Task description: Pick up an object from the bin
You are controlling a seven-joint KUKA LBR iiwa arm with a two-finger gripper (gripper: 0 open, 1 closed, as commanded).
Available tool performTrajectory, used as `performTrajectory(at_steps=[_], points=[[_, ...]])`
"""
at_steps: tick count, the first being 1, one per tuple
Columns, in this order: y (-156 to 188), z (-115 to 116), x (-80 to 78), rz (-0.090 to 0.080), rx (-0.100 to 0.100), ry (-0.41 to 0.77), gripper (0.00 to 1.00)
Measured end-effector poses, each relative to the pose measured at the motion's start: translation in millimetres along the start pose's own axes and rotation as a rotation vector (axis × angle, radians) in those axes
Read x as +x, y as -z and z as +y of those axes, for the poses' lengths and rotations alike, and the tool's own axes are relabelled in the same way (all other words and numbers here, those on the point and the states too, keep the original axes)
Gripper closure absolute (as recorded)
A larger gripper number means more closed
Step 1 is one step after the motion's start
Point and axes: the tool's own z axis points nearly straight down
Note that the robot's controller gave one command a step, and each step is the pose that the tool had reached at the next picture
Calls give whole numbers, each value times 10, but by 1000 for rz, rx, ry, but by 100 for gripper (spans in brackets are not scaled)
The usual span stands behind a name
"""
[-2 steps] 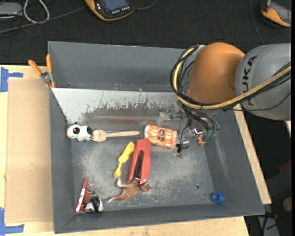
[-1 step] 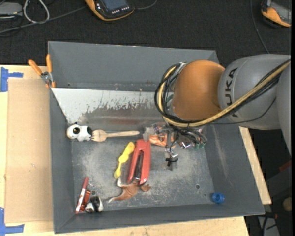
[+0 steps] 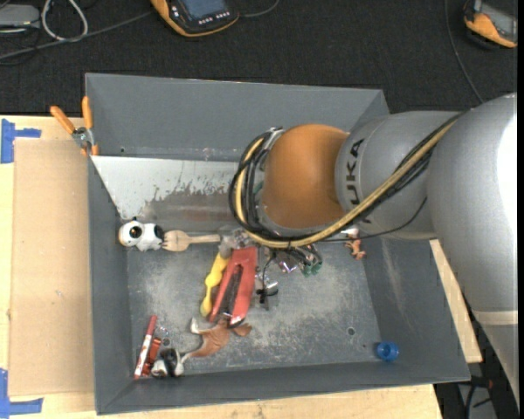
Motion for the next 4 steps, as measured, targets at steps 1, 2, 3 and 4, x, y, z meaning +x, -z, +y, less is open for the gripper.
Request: performTrajectory(at_steps=[1,2,3,4], points=[[21,28,-276,4,-1,87,100],[25,30,-274,4,-1,88,100],[700,-3,-157,11,-4,85,100],[1007,6,-161,18,-7,88,100]])
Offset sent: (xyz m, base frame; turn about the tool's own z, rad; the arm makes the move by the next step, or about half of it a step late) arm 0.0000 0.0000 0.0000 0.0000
